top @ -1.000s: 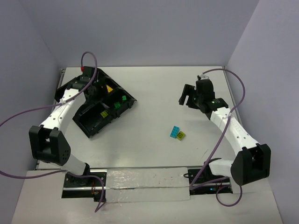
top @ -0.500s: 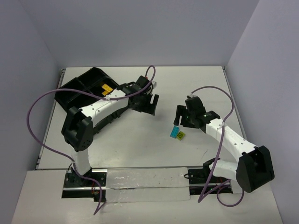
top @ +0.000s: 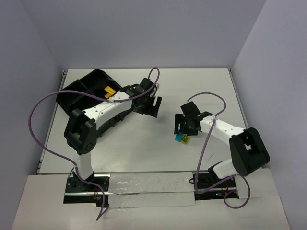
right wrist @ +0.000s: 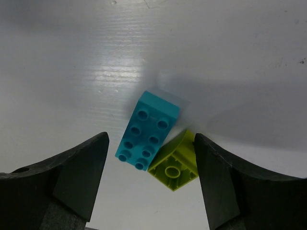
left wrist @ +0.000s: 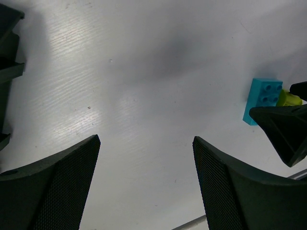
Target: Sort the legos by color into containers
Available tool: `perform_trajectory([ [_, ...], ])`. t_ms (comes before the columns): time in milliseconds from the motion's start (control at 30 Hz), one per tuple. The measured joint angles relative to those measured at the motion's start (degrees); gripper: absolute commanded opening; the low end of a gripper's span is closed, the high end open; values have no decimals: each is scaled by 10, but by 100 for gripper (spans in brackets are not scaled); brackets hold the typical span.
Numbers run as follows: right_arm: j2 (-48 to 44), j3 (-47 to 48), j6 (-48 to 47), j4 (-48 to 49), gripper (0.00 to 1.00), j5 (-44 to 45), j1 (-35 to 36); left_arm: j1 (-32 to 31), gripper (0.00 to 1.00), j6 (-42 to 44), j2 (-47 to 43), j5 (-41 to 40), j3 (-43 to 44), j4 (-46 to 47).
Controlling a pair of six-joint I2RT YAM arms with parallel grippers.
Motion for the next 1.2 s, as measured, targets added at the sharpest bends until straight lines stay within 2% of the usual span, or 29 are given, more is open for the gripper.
perform_trajectory([
  [167, 44, 8, -5, 19, 68, -7, 8, 19, 86, -4, -1, -15, 0, -1],
  [367, 81, 40, -12, 28, 58, -16, 31, 78, 86, -8, -23, -22, 0, 0],
  [433, 105, 65, -17, 29, 52, -16, 43, 95, 86, -9, -35, -26, 0, 0],
  [600, 141, 108, -26, 30, 28, -19, 73, 105, 86, -11, -53, -30, -1, 1],
  [667, 150, 123, -29, 29, 25, -27, 82, 104, 86, -13, -55, -29, -7, 2],
  [833, 175, 162, -30, 33, 25, -47, 94, 103, 86, -18, -56, -29, -21, 0],
  [933, 189, 186, -30, 35, 29, -56, 99, 103, 87, -19, -59, -28, -27, 1],
  [1067, 231, 251, -37, 35, 57, -60, 112, 103, 89, -23, -63, -28, -31, 2],
  [1133, 252, 284, -39, 38, 65, -60, 117, 103, 90, -26, -63, -27, -33, 2],
  [1200, 267, 306, -39, 43, 68, -60, 121, 103, 92, -29, -63, -27, -34, 2],
])
